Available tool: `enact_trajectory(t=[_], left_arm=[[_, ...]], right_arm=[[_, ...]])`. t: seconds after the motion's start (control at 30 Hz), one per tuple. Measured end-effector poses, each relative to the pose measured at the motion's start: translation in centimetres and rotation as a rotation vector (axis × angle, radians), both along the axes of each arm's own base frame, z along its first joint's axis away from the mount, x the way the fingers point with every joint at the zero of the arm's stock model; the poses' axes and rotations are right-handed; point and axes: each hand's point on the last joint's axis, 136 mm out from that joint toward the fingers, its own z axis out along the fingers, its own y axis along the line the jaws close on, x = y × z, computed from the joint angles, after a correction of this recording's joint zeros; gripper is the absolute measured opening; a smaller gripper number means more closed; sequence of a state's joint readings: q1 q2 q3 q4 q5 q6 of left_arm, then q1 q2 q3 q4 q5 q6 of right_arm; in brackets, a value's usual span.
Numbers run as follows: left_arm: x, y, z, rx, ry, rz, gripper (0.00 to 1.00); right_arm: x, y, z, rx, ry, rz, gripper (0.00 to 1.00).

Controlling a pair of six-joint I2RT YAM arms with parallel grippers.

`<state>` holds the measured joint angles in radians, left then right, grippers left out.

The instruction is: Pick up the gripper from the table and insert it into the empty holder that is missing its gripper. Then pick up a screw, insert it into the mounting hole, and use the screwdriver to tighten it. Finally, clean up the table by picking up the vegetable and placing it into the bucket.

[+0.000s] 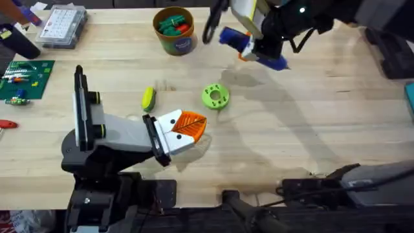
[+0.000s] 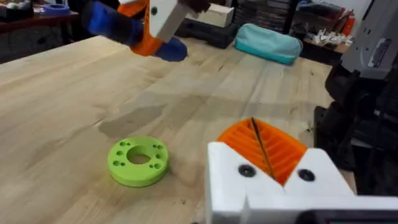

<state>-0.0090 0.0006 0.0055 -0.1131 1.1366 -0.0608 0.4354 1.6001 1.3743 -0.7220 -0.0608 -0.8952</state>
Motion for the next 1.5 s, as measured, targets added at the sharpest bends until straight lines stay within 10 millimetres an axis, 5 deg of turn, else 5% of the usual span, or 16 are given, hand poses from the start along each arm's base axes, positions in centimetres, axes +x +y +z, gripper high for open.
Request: enact_trajectory(t=[0.47, 0.6, 1.03, 1.1, 1.17, 1.27, 1.33, 1.5], left_arm=[[0.0, 0.0, 0.0, 0.0, 0.0, 0.001, 0.004], [0.0, 0.0, 0.0, 0.0, 0.0, 0.001, 0.004], [0.0, 0.0, 0.0, 0.0, 0.0, 0.001, 0.004], [0.0, 0.0, 0.0, 0.0, 0.0, 0.001, 0.004], [0.0, 0.0, 0.0, 0.002, -0.004, 0.002, 0.201], [0.0, 0.0, 0.0, 0.001, -0.001, 0.003, 0.678], [0.0, 0.0, 0.0, 0.0, 0.001, 0.003, 0.944], [0.1, 0.0, 0.0, 0.001, -0.001, 0.006, 0.986]], right_arm=[[1.4, -9.3, -8.9, -0.247, 0.102, -0.021, 0.016], [0.4, -9.9, -10.8, -0.273, 0.129, 0.007, 0.016], [-0.4, -10.0, -12.6, -0.308, 0.155, 0.078, 0.016], [-0.4, -10.0, -12.6, -0.308, 0.156, 0.078, 0.142], [-0.4, -10.0, -12.6, -0.307, 0.154, 0.078, 0.437], [-0.1, -9.8, -12.5, -0.284, 0.15, 0.037, 0.894], [0.0, -9.5, -12.2, -0.239, 0.154, -0.027, 0.988], [-0.7, -8.7, -9.3, -0.079, 0.192, -0.263, 0.996]])
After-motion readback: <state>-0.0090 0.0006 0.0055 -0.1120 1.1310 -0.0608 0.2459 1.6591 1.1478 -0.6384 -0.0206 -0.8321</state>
